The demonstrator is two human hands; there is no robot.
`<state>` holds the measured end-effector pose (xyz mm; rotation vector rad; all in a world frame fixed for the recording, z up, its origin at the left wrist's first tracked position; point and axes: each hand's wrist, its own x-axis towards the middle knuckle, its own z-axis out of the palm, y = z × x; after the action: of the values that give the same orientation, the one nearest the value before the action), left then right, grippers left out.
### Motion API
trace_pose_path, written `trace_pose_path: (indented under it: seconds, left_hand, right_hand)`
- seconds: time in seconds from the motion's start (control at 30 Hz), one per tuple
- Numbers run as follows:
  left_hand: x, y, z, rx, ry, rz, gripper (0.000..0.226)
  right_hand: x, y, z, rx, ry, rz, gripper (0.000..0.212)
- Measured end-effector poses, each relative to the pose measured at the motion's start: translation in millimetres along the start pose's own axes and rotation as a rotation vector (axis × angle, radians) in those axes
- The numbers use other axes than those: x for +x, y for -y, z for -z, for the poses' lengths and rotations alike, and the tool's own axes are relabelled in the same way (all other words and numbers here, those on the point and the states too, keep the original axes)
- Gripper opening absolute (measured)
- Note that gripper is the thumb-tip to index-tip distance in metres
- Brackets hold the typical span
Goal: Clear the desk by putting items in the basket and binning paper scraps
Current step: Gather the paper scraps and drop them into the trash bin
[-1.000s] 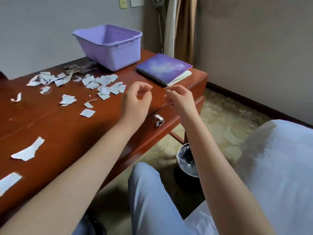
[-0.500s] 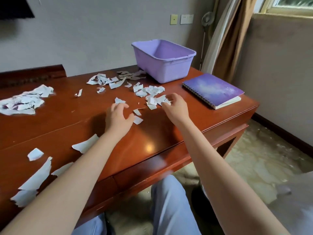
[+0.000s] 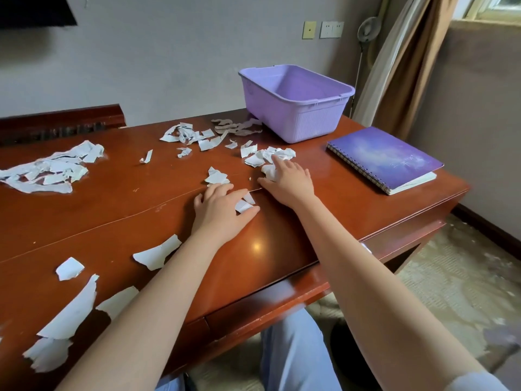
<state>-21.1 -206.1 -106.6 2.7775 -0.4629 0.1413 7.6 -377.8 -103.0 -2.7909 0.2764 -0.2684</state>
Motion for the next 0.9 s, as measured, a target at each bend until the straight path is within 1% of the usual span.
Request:
trace_pose_path:
  seconds: [0.07, 0.13, 0.3, 0.43, 0.53, 0.63, 0.67, 0.73, 0.83, 0.9]
  left_hand:
    - [0, 0, 0, -0.017, -0.030, -0.003, 0.049]
    - [0, 0, 0, -0.023, -0.059, -0.011, 0.044]
    - [-1, 0, 1, -0.059, -0.108, -0.022, 0.035]
    - [-2, 0, 2, -0.083, -0.142, -0.013, 0.028]
    - [-2, -1, 2, -0.084, -0.159, -0.002, 0.027]
    - [-1, -2, 3, -0.083, -0.165, 0.008, 0.026]
    - [-1, -2, 3, -0.085, -0.164, 0.014, 0.026]
    - [0, -2, 3, -0.096, -0.163, 0.024, 0.025]
    - [1, -1, 3, -0.111, -0.168, 0.043, 0.024]
    - [1, -1, 3, -0.108, -0.170, 0.049, 0.024]
  right_hand:
    - [-2, -1, 1, 0.029, 0.025, 0.080, 0.047]
    - [-7, -4, 4, 0.067, 0.021, 0.141, 0.035]
    - [-36, -8, 16, 0.117, 0.033, 0.271, 0.033]
    - [-60, -14, 18, 0.199, 0.040, 0.302, 0.032]
    - [-69, -18, 16, 0.276, 0.024, 0.250, 0.038]
    - [-72, -18, 18, 0.420, -0.123, 0.109, 0.043]
    - [-70, -17, 19, 0.451, -0.148, 0.078, 0.043]
    - [-65, -14, 17, 0.418, -0.121, 0.072, 0.047]
    - [-52, -5, 12, 0.209, -0.017, 0.127, 0.055]
    - [-47, -1, 9, 0.093, 0.036, 0.147, 0.055]
